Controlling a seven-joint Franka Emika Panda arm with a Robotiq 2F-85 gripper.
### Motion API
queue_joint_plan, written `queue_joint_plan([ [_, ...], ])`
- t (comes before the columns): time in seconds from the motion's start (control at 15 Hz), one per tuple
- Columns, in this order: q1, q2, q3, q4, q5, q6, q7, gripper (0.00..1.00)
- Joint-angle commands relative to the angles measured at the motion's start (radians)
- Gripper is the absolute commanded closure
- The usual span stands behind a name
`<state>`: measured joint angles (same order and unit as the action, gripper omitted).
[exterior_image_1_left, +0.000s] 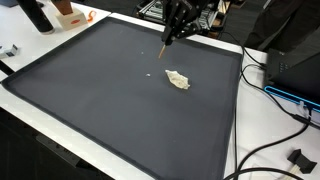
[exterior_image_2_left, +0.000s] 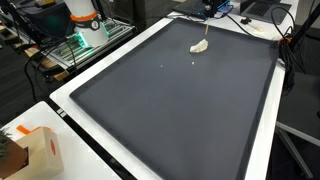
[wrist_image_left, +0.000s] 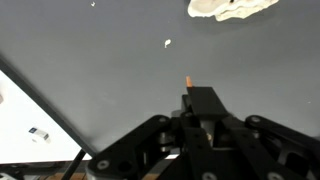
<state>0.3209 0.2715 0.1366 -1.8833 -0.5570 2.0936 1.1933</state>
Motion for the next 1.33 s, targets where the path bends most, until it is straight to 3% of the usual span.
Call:
queue_joint_plan([
  [0.0, 0.057, 0.085, -0.026, 0.090, -0.093, -0.146, 0.171, 0.97],
  [0.47, 0.096, 0.210, -0.016, 0.229, -0.089, -0.396, 0.218, 0.97],
  [1.27, 0.146, 0.360, -0.020, 0.367, -0.092, -0.565, 0.149, 0.97],
])
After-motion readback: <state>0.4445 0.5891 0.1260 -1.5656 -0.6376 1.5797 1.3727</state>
